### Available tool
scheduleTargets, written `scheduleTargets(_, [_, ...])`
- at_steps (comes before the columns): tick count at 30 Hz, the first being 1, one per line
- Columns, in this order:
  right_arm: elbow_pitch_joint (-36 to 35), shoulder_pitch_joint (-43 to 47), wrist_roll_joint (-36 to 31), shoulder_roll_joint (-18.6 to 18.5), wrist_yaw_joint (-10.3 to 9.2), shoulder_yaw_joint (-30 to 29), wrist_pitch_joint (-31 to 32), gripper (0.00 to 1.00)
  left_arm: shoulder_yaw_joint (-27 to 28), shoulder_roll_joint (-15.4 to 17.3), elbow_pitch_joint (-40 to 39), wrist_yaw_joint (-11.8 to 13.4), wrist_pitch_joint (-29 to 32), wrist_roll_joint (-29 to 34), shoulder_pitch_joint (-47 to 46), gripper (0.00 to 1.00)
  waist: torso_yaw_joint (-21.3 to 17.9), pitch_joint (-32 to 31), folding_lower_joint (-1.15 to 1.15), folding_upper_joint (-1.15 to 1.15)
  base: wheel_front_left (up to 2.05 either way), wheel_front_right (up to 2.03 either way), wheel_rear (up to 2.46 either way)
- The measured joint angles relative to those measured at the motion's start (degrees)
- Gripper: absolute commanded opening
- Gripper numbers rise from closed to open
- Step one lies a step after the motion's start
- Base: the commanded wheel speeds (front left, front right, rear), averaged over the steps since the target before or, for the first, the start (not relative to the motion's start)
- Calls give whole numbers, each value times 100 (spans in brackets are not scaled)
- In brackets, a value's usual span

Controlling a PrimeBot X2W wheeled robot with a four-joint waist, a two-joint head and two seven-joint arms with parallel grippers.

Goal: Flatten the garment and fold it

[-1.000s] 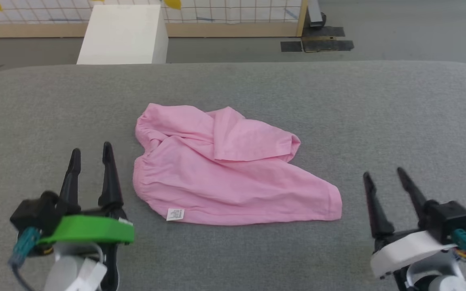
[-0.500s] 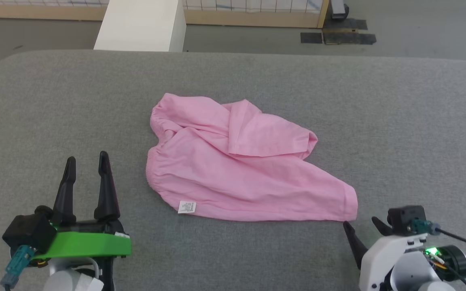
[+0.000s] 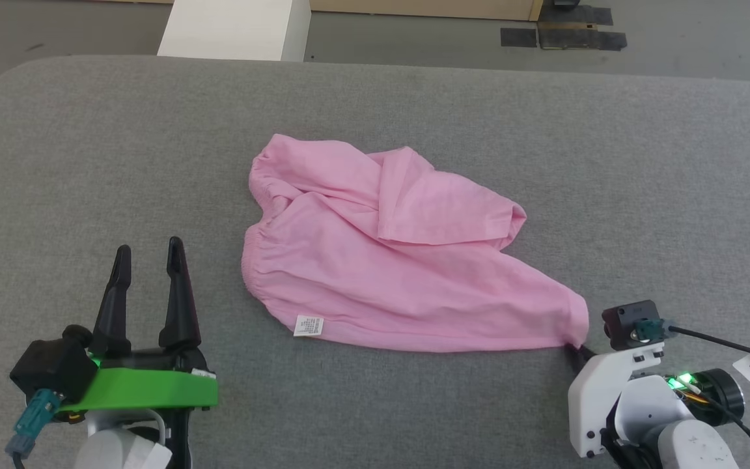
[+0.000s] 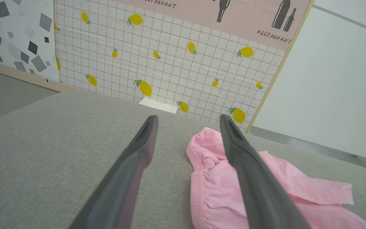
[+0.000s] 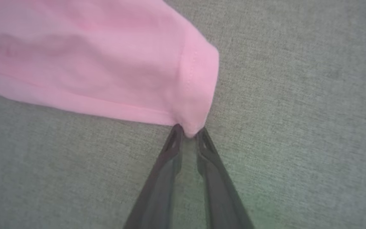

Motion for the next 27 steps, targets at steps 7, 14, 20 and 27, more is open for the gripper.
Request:
scheduleTargets(7, [19, 1, 51, 7, 0, -69, -131, 0, 18, 0, 99, 0, 0, -25, 1, 100, -34, -84, 0, 0, 0, 0, 0])
scheduleTargets(14, [-156, 94, 146, 9, 0, -730, -477, 0, -109, -1, 385, -1, -4, 1, 19, 100, -61, -268, 0, 0, 0, 0, 0])
scheduleTargets(20, [-337, 382, 143, 10, 0, -1317, -514, 0, -913, 201, 1076, -1, 120, 81, 94, 100, -130, -427, 0, 0, 0, 0, 0])
scheduleTargets(27, [-385, 405, 149, 8, 0, -1468, -512, 0, -2301, 1025, 1356, -2, 940, -232, 41, 100, -234, -499, 0, 0, 0, 0, 0])
